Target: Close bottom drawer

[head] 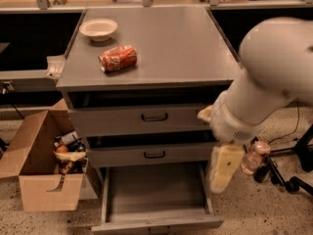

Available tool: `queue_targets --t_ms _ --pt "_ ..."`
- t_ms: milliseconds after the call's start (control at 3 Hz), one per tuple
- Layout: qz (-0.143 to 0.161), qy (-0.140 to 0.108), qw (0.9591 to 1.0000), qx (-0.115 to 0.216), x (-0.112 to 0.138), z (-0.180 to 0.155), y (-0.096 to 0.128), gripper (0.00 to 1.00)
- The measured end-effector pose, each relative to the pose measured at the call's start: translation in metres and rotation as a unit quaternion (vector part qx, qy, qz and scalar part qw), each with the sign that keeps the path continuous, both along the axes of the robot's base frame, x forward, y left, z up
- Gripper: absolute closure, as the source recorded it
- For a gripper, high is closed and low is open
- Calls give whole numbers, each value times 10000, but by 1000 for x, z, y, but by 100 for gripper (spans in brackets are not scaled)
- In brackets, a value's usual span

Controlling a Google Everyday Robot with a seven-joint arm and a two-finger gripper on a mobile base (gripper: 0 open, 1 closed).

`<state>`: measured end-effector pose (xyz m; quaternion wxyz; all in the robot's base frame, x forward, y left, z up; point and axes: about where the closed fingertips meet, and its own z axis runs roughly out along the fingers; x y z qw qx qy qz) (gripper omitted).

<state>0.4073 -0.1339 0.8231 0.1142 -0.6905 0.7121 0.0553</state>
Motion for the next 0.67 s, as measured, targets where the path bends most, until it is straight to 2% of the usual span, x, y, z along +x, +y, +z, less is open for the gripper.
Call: queue_targets --t_ms 333,667 --pt "220 571 9978 273 -35 -109 34 0" --pt "84 982 9935 564 -52 -185 46 0"
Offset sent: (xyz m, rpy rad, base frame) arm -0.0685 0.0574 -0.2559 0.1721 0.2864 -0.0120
